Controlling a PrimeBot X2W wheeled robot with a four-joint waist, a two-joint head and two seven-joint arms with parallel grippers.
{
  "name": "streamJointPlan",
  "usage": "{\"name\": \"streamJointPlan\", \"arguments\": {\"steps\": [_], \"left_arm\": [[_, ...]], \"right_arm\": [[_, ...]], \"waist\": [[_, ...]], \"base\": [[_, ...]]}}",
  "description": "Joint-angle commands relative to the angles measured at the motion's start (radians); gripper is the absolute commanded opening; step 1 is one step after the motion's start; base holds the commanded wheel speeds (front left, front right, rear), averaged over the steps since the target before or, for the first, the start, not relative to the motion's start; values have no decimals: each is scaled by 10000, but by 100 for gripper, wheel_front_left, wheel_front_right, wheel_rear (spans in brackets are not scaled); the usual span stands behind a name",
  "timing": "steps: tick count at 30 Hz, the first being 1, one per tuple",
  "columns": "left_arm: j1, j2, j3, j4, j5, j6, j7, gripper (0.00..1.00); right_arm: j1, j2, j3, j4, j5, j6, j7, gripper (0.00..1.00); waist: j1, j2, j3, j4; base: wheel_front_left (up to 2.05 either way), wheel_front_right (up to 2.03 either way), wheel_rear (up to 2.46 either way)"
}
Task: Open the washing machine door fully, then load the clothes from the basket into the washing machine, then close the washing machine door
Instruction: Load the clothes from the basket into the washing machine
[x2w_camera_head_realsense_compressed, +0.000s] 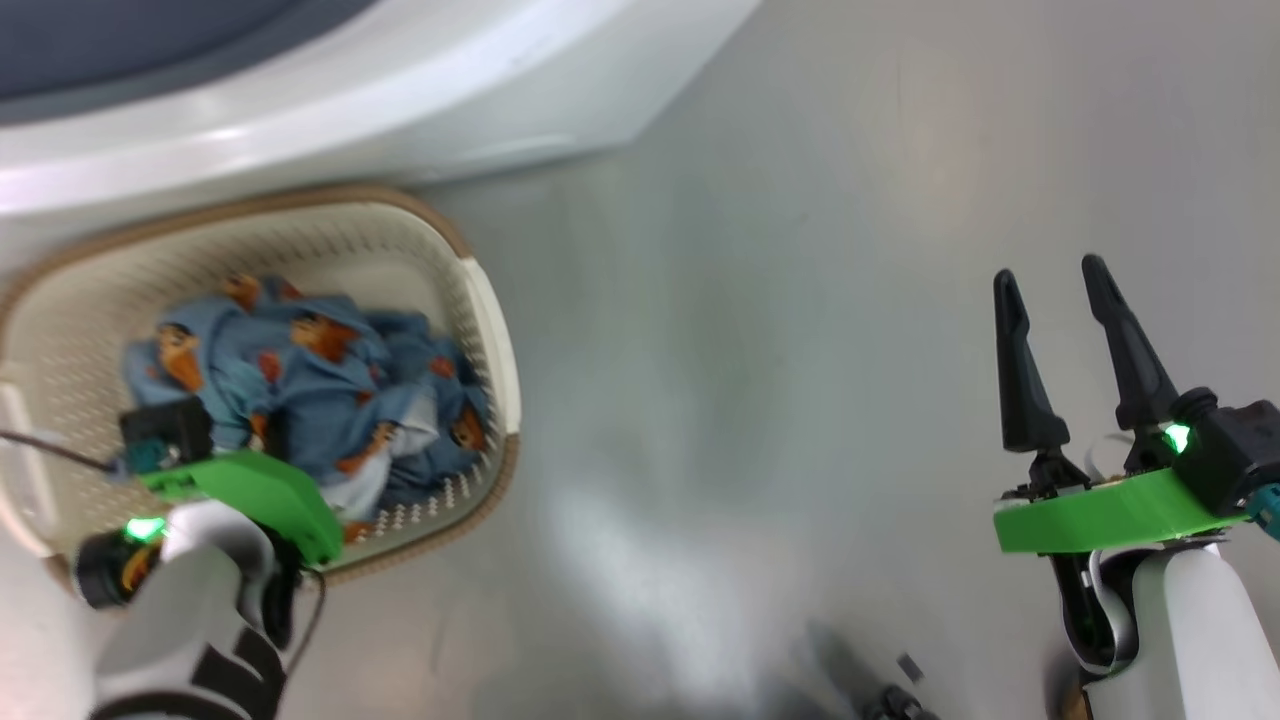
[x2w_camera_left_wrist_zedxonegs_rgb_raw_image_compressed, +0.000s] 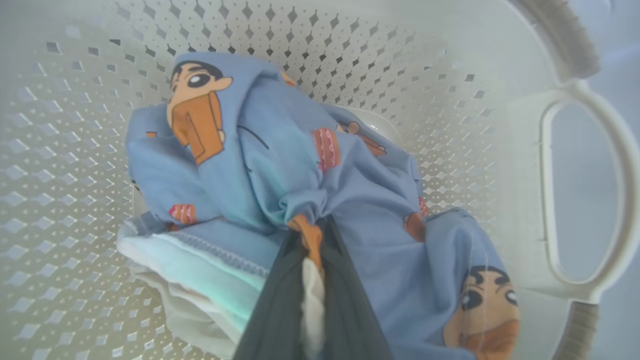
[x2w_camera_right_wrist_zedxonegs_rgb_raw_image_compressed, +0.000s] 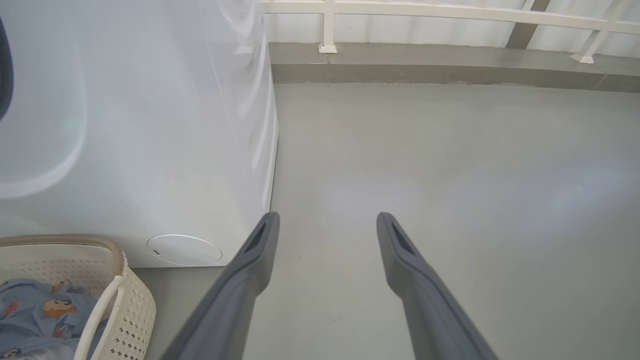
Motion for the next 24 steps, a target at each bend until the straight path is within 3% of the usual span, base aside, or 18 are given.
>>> {"name": "streamJointPlan", "arguments": {"steps": [1,14,24], "left_arm": [[431,196,246,-192,-32,-19,-132,0],[3912,-401,1219,-3055,423,287,-136,0],[6287,-627,2019,-5583,895,588,-137,0]], "right_arm": [[450,-139,176,-154,-143,16,-46,100],[1914,-329,51,322,-82,16,-46,100],[2978,-379,-1,360,-106,16,-46,100]], "waist": [[1,-1,-1082,617],[1,-1,-4227,1332],[1,-1,-5848,1531]], "base": [[0,0,0],[0,0,0],[0,0,0]]}}
